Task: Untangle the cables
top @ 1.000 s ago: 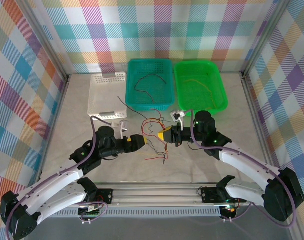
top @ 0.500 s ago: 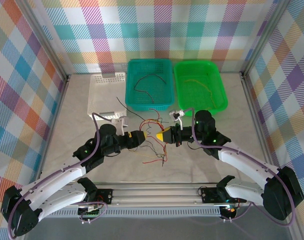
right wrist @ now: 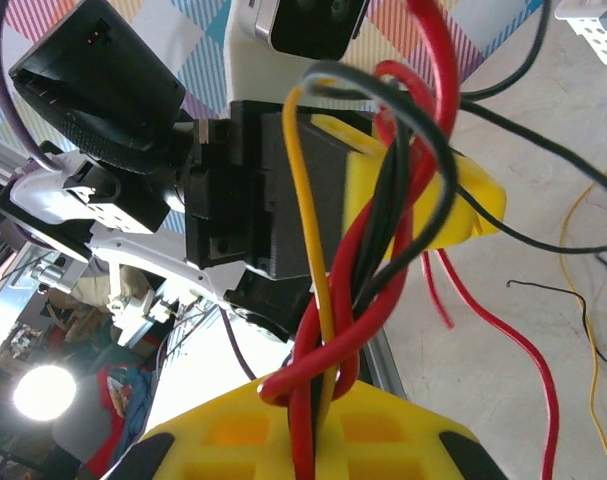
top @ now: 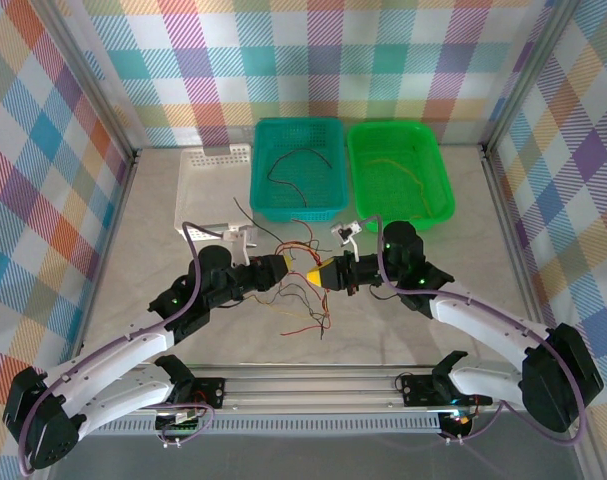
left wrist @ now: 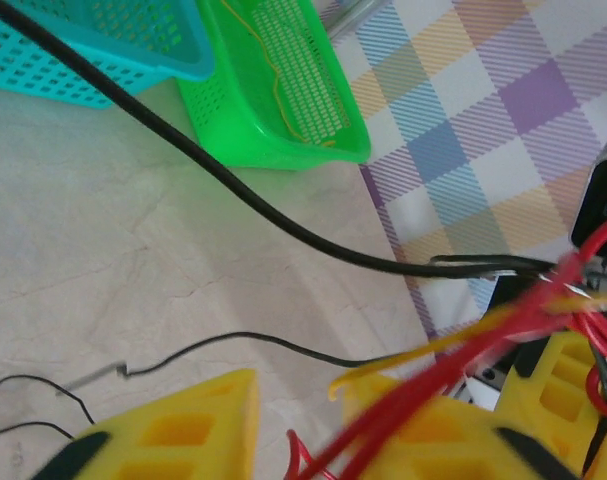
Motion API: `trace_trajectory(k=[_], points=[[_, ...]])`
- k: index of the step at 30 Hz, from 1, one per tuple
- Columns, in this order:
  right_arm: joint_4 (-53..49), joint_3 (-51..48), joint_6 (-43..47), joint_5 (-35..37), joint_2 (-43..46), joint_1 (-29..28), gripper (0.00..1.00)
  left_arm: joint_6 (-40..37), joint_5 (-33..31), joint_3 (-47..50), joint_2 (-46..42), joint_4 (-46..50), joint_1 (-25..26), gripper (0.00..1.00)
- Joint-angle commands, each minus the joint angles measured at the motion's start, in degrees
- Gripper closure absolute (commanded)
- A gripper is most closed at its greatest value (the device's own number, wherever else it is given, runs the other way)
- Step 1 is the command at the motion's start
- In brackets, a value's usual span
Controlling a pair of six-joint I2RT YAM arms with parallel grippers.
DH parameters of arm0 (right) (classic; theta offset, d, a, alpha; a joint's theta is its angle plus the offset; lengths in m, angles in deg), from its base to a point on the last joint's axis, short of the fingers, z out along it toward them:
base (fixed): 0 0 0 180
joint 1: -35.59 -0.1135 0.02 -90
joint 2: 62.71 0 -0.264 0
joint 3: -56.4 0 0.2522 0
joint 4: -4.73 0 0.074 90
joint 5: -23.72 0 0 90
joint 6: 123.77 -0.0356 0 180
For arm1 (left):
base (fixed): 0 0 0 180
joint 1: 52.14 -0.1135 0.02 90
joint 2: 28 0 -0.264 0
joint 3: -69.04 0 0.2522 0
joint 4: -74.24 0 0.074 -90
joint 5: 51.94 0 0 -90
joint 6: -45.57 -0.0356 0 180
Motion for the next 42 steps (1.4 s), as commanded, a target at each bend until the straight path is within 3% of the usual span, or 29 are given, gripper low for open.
trace_trajectory(k=[1,23,30,35,37,42], points=[[1.75,0.67,0.3,-0.47,0.6,-0.35,1.0,-0.24,-0.31,-0.51,-1.22,-2.17,0.28,0.81],[-0.13,4.01,-1.23,3.38,1.34,-0.35,1.0,-0.32,2.15,3.74,-5.32,-1.57,0.34,0.66],[0.28,4.25,-1.98,3.24,1.16,-0.35,1.0,-0.33,2.15,3.63,-5.19,-1.81,0.32,0.84],[1.57,4.32,-3.12,1.71,0.48,-0.33,1.0,-0.42,1.6,3.56,-5.6,-1.64,0.35,0.88],[0.94,4.32,-2.82,2.04,0.57,-0.35,1.0,-0.48,1.62,3.33,-5.76,-1.68,0.35,1.0],[-3.79,4.33,-1.02,4.61,1.6,-0.35,1.0,-1.08,1.04,2.73,-6.74,-0.41,0.29,1.0]])
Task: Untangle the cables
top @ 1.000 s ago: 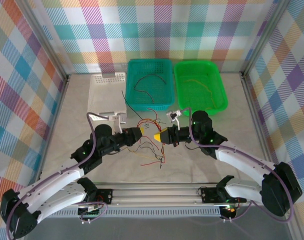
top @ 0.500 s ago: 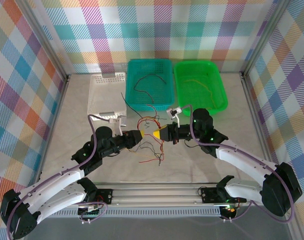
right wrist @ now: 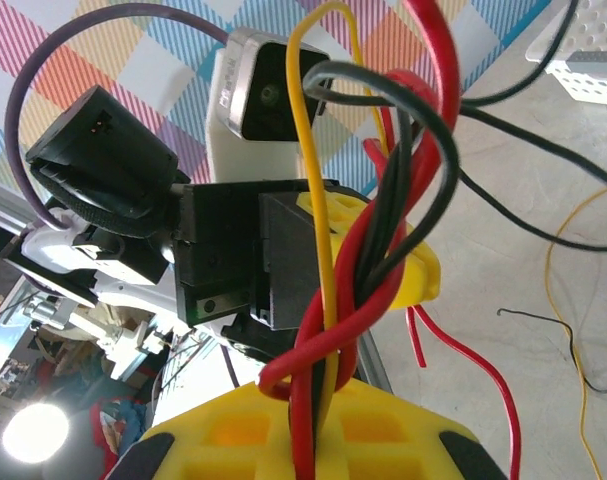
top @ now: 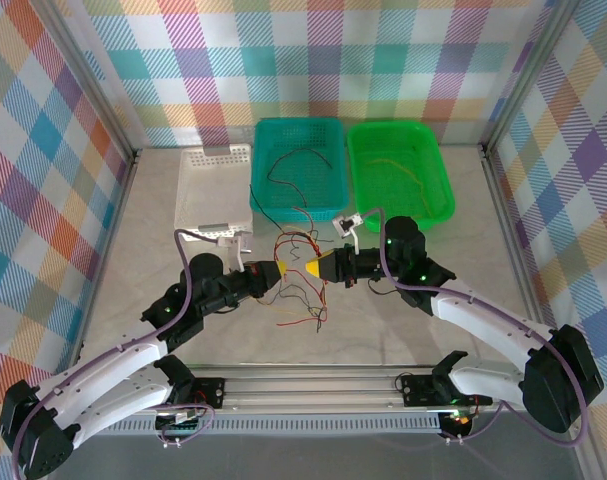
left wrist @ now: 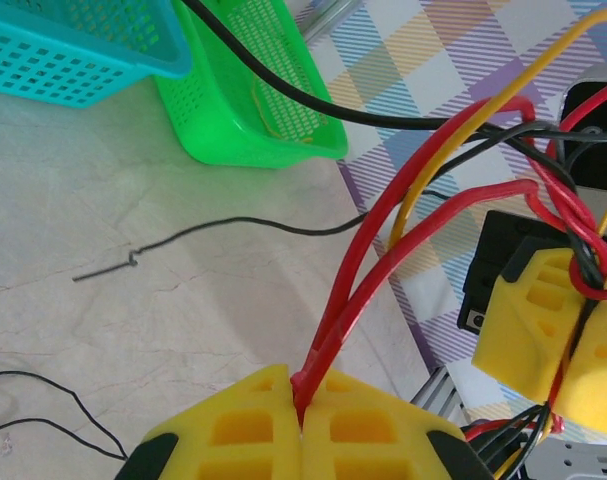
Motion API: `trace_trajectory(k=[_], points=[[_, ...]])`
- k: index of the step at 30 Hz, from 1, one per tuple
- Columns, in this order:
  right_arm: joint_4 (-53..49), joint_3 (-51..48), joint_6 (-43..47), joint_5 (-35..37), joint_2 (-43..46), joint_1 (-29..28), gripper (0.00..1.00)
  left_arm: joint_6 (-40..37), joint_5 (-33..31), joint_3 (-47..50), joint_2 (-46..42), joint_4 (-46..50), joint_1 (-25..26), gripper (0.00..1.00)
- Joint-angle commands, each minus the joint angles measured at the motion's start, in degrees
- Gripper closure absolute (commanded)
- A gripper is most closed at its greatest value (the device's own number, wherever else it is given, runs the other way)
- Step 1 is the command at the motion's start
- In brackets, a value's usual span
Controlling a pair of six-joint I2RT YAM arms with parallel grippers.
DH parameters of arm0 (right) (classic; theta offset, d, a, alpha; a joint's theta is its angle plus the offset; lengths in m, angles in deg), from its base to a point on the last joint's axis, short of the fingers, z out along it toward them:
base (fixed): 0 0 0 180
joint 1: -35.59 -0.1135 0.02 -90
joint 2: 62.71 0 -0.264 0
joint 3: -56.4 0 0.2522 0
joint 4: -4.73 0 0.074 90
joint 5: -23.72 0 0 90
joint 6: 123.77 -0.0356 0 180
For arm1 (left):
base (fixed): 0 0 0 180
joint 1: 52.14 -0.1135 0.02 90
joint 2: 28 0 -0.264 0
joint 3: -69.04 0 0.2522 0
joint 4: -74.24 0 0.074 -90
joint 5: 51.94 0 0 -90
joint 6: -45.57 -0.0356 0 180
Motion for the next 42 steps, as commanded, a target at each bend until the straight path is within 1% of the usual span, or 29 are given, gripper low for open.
trace_trajectory(k=[1,2,3,4,5,7,8,10,12,16,17,19,21,26,29,32,42], points=[[-5.74,2.11,2.68,3.19,2.17,-0.27,1.0,-1.46,-0.48,-0.78,-1.84,1.51,0.3,1.0],[-8.36,2.22,3.59,5.14,2.87,-0.2,1.0,-1.79,-0.98,-1.27,-2.01,2.99,0.27,1.0],[-11.38,2.35,4.66,7.7,3.68,-0.1,0.94,-2.08,-1.39,-1.84,-2.22,4.55,0.19,1.0],[-14.04,2.4,5.75,10.09,4.33,-0.08,0.85,-2.19,-1.81,-2.43,-2.17,6.5,0.23,1.0],[-15.89,2.4,6.79,11.05,4.85,-0.08,0.77,-2.39,-2.03,-3.03,-1.91,7.92,0.19,1.0],[-19.35,2.4,8.57,12.62,6.13,-0.08,0.51,-2.35,-2.28,-4.31,-0.79,11.2,0.16,1.0],[-20.29,2.16,9.15,13.28,6.97,0.01,0.44,-2.46,-2.13,-5.18,0.09,12.6,0.09,1.0],[-22.68,2.3,10.65,14.25,8.81,0.16,0.35,-3.03,-1.32,-6.88,1.87,14.96,0.13,1.0],[-25.1,2.65,12.56,16.45,11.13,0.27,0.3,-4.93,-0.41,-9.33,4.05,17.68,0.07,1.0],[-29.37,4.74,17.36,19.21,14.45,0.27,0.29,-9.48,1.0,-15.24,9.75,24.85,0.09,1.0],[-29.62,5.18,18.04,19.07,14.49,0.27,0.31,-10.22,1.31,-16.34,10.83,25.57,0.09,1.0],[-31.08,7.36,20.0,17.45,13.56,0.26,0.39,-11.92,1.56,-18.64,13.31,27.9,0.12,1.0],[-32.37,9.46,21.25,16.18,12.1,0.19,0.41,-12.9,1.3,-20.04,14.58,29.36,0.14,1.0],[-35.09,14.57,24.57,18.55,6.16,0.19,0.42,-14.5,2.48,-21.57,15.64,30.41,0.23,1.0],[-37.08,17.08,25.89,18.42,2.49,0.18,0.48,-14.65,2.22,-21.81,15.39,31.03,0.23,1.0],[-36.85,16.86,26.2,19.42,1.25,0.19,0.5,-14.68,2.31,-21.87,14.8,31.19,0.22,1.0],[-36.49,16.47,26.21,19.44,-1.95,0.18,0.53,-14.21,3.19,-22.33,14.34,30.46,0.26,1.0]])
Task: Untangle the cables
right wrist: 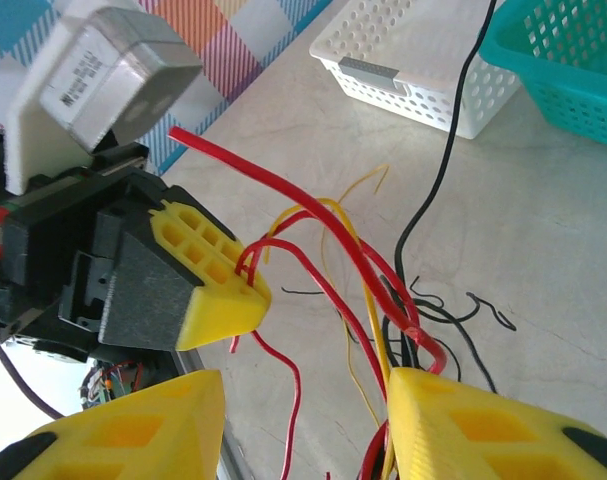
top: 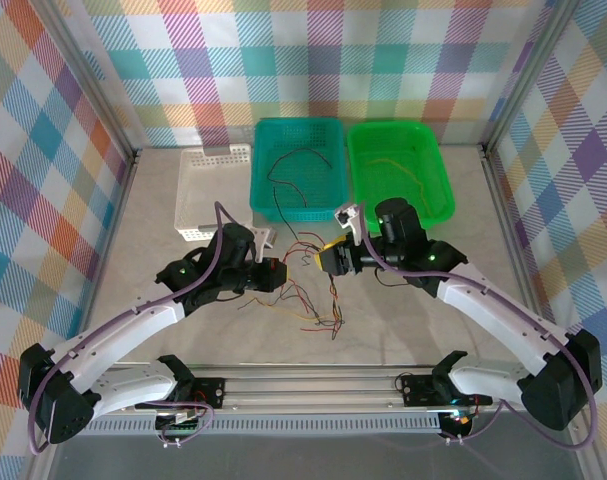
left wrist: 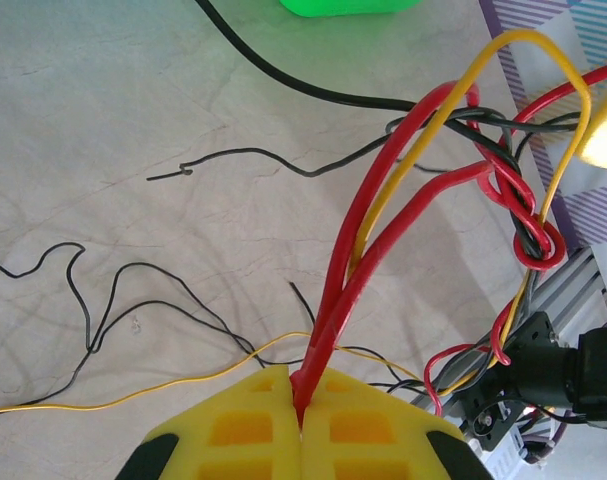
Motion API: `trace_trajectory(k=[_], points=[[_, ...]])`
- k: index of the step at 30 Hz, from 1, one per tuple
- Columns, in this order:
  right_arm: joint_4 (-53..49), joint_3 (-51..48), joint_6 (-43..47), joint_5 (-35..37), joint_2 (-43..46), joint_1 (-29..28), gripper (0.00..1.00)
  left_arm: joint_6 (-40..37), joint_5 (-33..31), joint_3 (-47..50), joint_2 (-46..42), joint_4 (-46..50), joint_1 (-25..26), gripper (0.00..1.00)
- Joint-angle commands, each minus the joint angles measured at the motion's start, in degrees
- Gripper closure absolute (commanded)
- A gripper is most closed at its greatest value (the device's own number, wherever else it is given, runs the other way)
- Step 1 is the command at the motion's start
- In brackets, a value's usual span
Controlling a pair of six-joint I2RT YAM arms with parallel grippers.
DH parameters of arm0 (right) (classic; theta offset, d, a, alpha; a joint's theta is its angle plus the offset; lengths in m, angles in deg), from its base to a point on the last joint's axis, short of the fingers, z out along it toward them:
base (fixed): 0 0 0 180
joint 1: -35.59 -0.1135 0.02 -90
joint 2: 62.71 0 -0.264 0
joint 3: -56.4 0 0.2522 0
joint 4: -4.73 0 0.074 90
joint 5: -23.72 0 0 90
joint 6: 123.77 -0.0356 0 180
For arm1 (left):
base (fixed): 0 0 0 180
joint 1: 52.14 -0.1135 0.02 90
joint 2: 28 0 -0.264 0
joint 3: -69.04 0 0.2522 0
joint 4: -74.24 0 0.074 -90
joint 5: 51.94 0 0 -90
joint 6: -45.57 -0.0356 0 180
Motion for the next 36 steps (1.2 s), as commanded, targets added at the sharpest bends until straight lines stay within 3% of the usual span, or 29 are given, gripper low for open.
trace_trajectory(k=[1,8,24,30,34,36], points=[[0.0,0.77,0.64,-0.59,-1.21,0.07,0.54,-0.81,1.33,-1.85,-1.37,-0.14,0.29,1.0],[0.91,0.62,-0.21,-1.21,-2.48,0.14,0.59,-0.47,1.33,-1.43,-2.16,-0.48,0.33,1.0],[0.43,0.51,0.01,3.61,-2.95,0.12,0.59,-0.55,1.75,-0.9,-3.13,-1.39,0.49,1.0],[1.45,0.67,-1.04,3.44,-2.58,0.07,0.78,-0.55,1.86,-0.94,-2.8,-1.5,0.42,1.0],[1.41,0.25,-0.83,7.61,-0.89,0.12,1.0,-0.89,1.69,-0.79,-2.87,-0.9,0.47,1.0],[0.54,0.35,-0.6,10.69,0.08,0.12,1.0,-1.24,1.14,-0.51,-3.25,-0.23,0.5,1.0]])
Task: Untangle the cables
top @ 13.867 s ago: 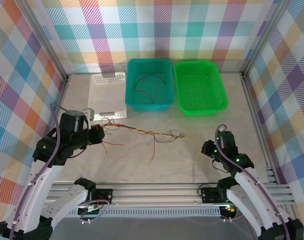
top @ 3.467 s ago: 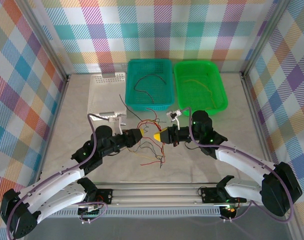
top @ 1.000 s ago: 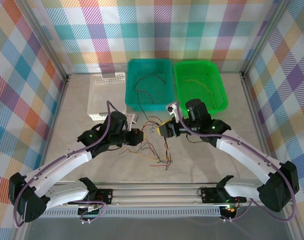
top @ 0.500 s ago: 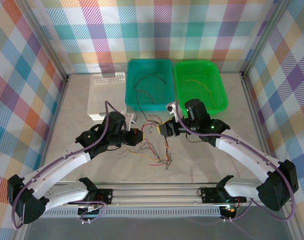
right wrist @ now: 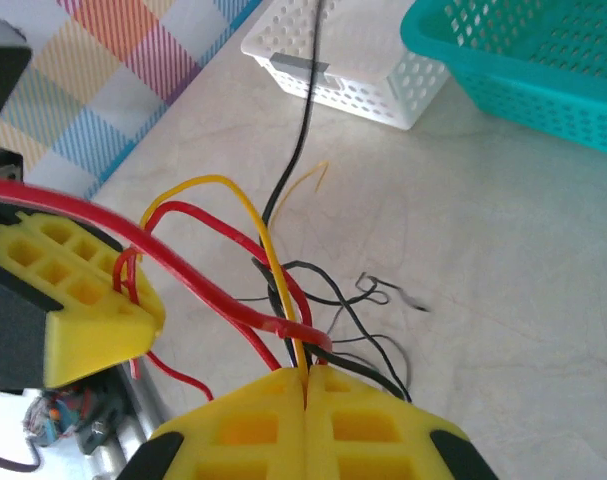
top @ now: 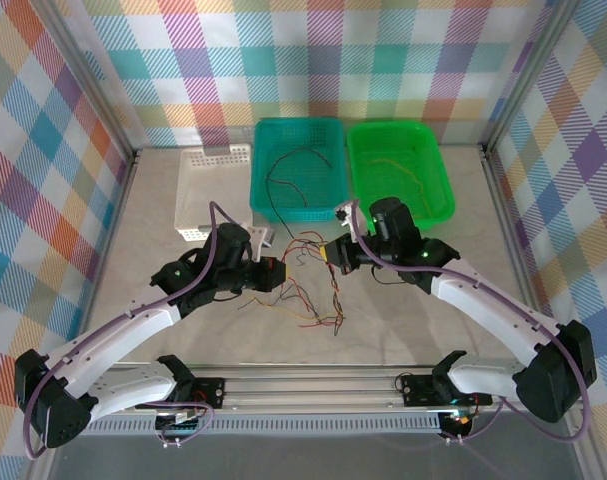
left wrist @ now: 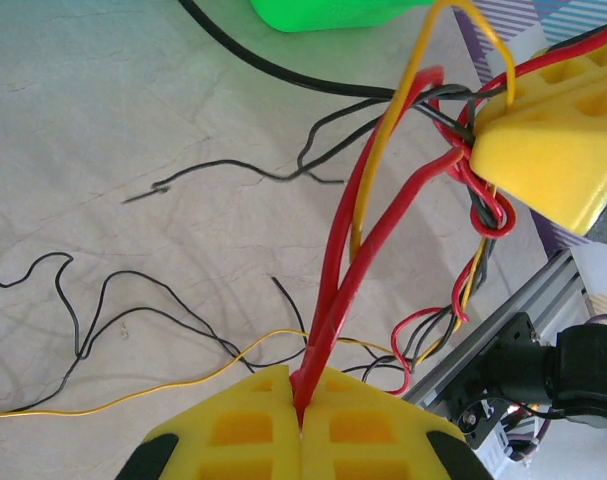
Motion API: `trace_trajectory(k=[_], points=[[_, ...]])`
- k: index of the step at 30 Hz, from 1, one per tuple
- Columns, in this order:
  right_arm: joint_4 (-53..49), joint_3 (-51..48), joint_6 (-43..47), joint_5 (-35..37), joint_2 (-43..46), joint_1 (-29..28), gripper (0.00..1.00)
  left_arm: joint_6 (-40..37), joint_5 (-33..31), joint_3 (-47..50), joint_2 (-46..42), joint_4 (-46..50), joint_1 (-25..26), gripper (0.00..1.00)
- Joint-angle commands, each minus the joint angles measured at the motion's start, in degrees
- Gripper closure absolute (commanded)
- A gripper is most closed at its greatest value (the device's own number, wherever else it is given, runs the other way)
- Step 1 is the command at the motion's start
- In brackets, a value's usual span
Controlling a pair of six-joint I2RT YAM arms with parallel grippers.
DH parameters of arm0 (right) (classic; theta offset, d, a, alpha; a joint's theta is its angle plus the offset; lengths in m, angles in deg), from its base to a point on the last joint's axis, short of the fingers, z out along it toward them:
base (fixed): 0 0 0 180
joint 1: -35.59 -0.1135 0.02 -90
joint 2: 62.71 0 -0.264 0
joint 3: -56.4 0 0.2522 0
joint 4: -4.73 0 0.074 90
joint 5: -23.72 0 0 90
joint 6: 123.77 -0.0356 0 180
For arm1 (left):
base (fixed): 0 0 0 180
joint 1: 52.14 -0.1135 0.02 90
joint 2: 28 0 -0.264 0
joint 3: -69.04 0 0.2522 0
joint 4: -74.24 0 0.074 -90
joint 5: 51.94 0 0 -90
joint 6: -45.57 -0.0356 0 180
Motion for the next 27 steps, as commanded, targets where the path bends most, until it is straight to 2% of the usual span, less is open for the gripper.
trace_trajectory(k=[1,5,7,13,15,18,23,27], points=[[-0.61,0.28,0.33,6.59,2.91,0.16,1.0,-1.44,0.12,-0.3,-1.71,0.36,0.43,1.0],[-3.63,0.0,-0.02,18.24,6.43,2.38,1.0,-2.24,-4.66,-0.78,-2.96,5.63,0.25,1.0],[-5.39,-0.24,-2.84,21.17,9.02,7.55,1.0,-2.06,-6.83,-1.01,-3.9,9.37,-1.36,1.0],[-9.27,-1.01,-11.41,16.48,13.47,26.8,1.0,-0.54,-5.21,-0.89,-7.47,16.19,-10.7,1.0],[-10.49,-0.78,-12.62,15.98,13.97,29.73,1.0,-0.8,-4.01,-1.34,-8.32,17.88,-13.77,1.0],[-14.28,0.25,-15.44,19.17,14.69,33.54,1.0,-2.56,-3.46,-3.21,-9.67,22.03,-18.95,1.0],[-19.8,0.77,-22.13,23.53,19.21,44.49,1.0,-6.07,0.48,-4.56,-11.74,26.69,-29.69,1.0],[-22.65,0.84,-30.03,24.28,22.37,51.17,1.0,-6.16,-2.41,-3.2,-13.07,27.23,-31.14,1.0]])
